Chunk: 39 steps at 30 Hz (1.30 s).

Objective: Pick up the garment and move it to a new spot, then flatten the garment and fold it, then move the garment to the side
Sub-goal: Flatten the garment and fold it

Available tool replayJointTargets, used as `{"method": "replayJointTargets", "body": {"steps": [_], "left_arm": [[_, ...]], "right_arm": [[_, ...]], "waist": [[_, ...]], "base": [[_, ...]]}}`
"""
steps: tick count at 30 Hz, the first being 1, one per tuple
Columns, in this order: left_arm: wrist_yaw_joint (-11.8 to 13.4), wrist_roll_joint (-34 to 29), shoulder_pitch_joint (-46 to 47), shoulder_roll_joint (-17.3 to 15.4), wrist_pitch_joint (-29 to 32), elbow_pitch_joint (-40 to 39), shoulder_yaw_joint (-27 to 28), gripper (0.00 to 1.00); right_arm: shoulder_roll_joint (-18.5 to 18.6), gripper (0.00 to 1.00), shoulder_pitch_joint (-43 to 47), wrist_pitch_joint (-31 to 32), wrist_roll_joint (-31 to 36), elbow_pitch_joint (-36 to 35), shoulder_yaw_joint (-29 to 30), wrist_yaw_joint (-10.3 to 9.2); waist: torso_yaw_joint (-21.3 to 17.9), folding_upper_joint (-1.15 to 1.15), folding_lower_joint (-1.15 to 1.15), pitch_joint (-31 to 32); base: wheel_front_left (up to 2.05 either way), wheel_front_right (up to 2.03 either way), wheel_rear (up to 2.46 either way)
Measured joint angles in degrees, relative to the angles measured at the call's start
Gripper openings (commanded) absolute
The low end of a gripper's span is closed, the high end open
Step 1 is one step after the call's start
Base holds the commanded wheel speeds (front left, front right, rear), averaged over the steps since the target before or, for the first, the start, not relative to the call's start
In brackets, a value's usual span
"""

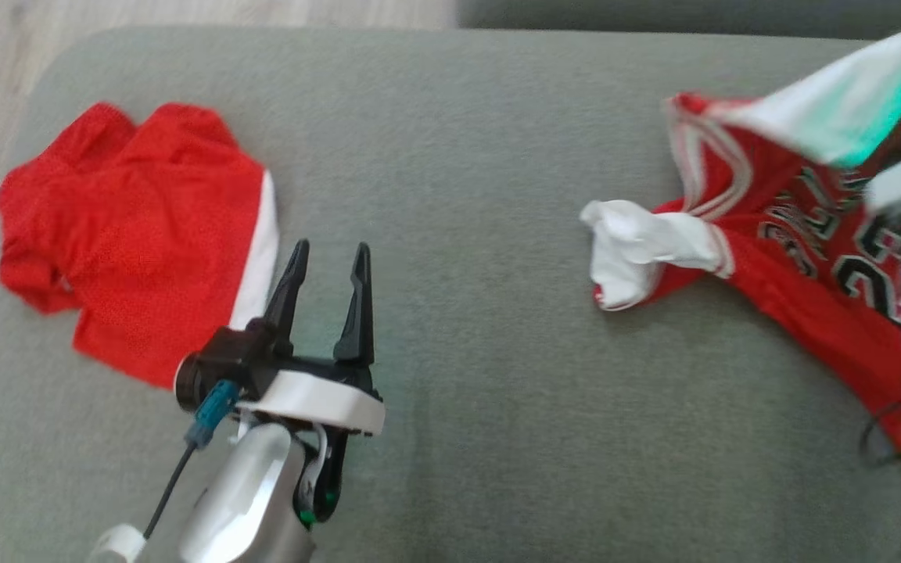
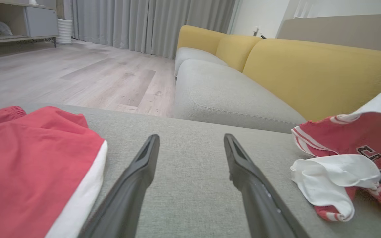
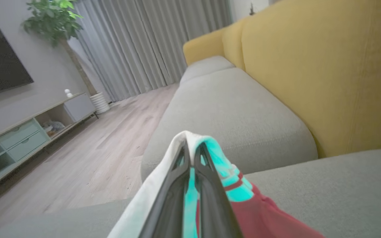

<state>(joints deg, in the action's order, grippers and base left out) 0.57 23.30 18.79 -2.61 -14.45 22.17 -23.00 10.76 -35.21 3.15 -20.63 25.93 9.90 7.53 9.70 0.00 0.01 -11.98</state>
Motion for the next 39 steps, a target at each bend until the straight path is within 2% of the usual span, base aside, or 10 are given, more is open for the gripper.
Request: {"method": "replayJointTargets", "body": {"steps": [5, 7, 8, 9, 12, 16, 20, 24, 32, 39], "left_arm": [[0.02, 0.58, 1.29, 0.11, 0.0, -0.11, -1.67, 1.0], [0.05, 1.0, 1.53, 0.14, 0.0, -0.12, -1.99, 1.0], [0.23, 1.1, 1.66, 0.14, 0.0, -0.11, -2.08, 1.0], [0.48, 1.3, 1.85, 0.13, 0.0, -0.12, -2.13, 1.0], [0.56, 1.45, 2.09, 0.13, 0.0, -0.15, -2.34, 1.0], [1.02, 1.45, 2.02, 0.13, 0.0, -0.16, -2.4, 1.0], [1.23, 1.45, 1.94, 0.15, 0.0, -0.26, -2.08, 1.0], [1.24, 1.34, 1.64, 0.14, 0.0, -0.35, -1.03, 1.0], [1.2, 0.78, -1.62, 0.13, 0.0, -0.21, 0.75, 1.0], [1.1, 0.29, -3.1, 0.13, 0.0, -0.13, 1.22, 1.0]], "right_arm": [[5.15, 0.0, -11.44, 1.4, 3.26, 11.45, 6.23, 0.0], [6.6, 0.0, -15.64, 0.97, 5.11, 14.48, 6.59, 0.0], [7.04, 0.65, -17.57, 0.12, 6.43, 15.9, 6.6, 0.0], [7.51, 1.0, -19.29, -0.82, 8.21, 17.36, 6.65, 0.0], [8.61, 1.0, -23.27, -3.15, 12.7, 21.93, 7.9, 0.0], [8.38, 1.0, -24.07, -6.49, 14.94, 26.26, 7.51, 0.0], [6.5, 1.0, -22.91, -10.33, 14.33, 28.04, 4.82, 0.0], [4.31, 1.0, -17.58, -14.34, 12.37, 27.69, -1.31, 0.0], [-0.03, 1.0, -0.62, -17.03, 7.23, 17.55, -13.61, 0.0], [-3.31, 1.0, 13.53, -17.36, 6.62, 9.61, -17.44, 0.0]], "waist": [[3.39, 0.0, 0.0, -2.1], [4.71, 0.0, 0.0, -2.75], [5.28, 0.0, 0.0, -3.04], [5.78, 0.0, 0.0, -3.3], [6.73, 0.0, 0.01, -3.76], [6.54, 0.0, -0.01, -3.0], [5.21, 0.0, -0.01, -1.81], [3.43, 0.0, -0.01, -0.07], [-0.48, 0.0, -0.02, 4.32], [-2.21, 0.0, -0.02, 6.67]], "base": [[0.0, 0.0, 0.0], [0.0, 0.0, 0.0], [0.0, 0.0, 0.0], [0.0, 0.0, 0.0], [0.0, 0.0, 0.0], [0.0, 0.0, 0.0], [0.0, 0.0, 0.0], [0.0, 0.0, 0.0], [0.0, 0.0, 0.0], [0.0, 0.0, 0.0]]}}
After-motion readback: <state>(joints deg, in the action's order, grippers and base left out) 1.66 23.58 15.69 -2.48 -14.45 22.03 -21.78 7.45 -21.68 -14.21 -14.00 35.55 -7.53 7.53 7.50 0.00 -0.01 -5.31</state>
